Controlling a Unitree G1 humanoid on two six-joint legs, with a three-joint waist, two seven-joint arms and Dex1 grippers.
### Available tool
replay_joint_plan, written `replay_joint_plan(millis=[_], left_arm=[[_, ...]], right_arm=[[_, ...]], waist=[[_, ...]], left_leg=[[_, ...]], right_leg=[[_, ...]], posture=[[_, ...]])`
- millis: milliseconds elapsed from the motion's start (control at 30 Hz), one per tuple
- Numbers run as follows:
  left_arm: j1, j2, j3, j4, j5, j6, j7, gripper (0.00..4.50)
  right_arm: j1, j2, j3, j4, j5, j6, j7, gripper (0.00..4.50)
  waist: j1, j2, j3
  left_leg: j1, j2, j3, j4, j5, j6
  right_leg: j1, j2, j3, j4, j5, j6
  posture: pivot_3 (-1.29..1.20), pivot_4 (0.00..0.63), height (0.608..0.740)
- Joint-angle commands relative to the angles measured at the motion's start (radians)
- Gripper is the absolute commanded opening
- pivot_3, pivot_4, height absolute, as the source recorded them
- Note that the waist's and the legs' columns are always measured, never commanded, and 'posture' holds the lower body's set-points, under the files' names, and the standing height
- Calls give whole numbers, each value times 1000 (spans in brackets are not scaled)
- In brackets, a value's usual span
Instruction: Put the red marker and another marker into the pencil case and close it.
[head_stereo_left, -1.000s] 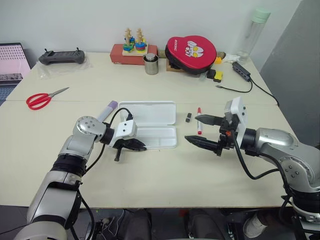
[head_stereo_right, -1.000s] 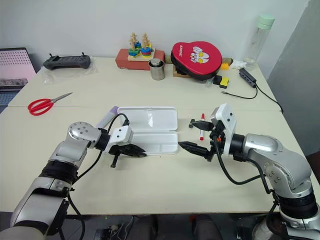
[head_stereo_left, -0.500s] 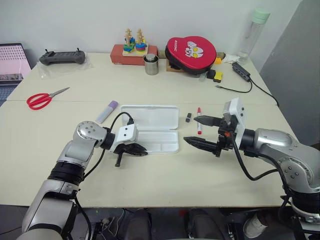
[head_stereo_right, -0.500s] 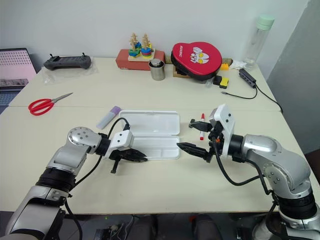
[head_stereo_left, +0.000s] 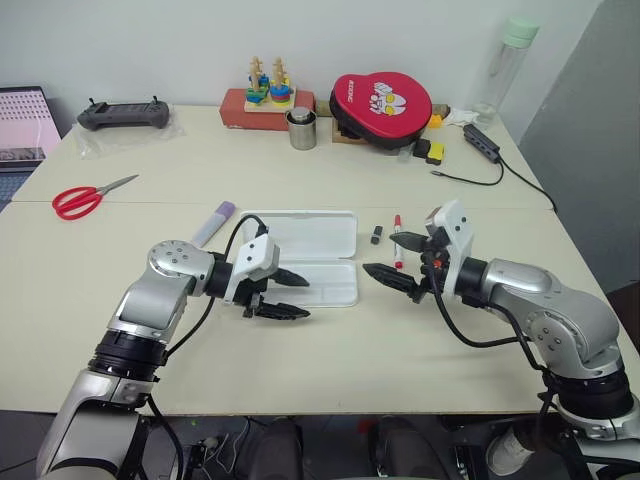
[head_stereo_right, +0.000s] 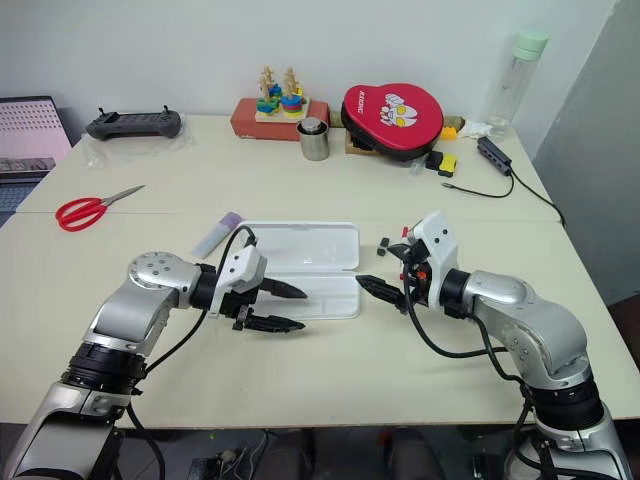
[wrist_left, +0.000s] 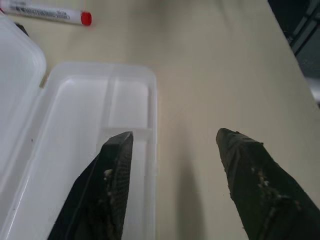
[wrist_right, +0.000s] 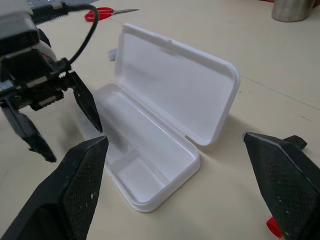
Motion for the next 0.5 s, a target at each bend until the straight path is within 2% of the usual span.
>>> replay_joint_plan(millis=[33,133,267,400,433,500], left_arm=[[-23,-43,103,-135,-119,123,135,3939],[-10,-88,121,-189,-131,155,245,4483],[-9,-150,128,-243,-146,184,367,4483],[-20,-200,124,-274,-146,188,466,4483],[-24,-209,124,-278,-146,184,481,4500],[-30,-221,120,-279,-137,167,511,4500]], right_arm=[[-43,73,8,146,-149,18,-194,4500],[-55,177,3,285,-243,-20,-322,4500],[-69,278,-7,410,-329,-77,-424,4500],[-83,325,7,488,-403,-112,-469,4500],[-84,329,12,499,-418,-118,-474,4131],[-80,328,28,513,-452,-128,-483,3800]], waist=[[0,0,0],[1,0,0],[0,0,0],[0,0,0],[0,0,0],[0,0,0]], left_leg=[[0,0,0,0,0,0],[0,0,0,2,0,0],[0,0,1,2,0,0],[0,0,1,2,0,0],[1,0,1,3,0,0],[2,0,1,3,0,0]], right_leg=[[0,0,0,0,0,0],[1,0,1,0,1,1],[1,0,1,0,4,-2],[1,0,2,0,4,-2],[1,0,2,0,5,-2],[2,0,2,0,6,-2]], posture=[[0,150,740],[0,150,740],[0,150,740],[0,150,740],[0,150,740],[0,150,740]])
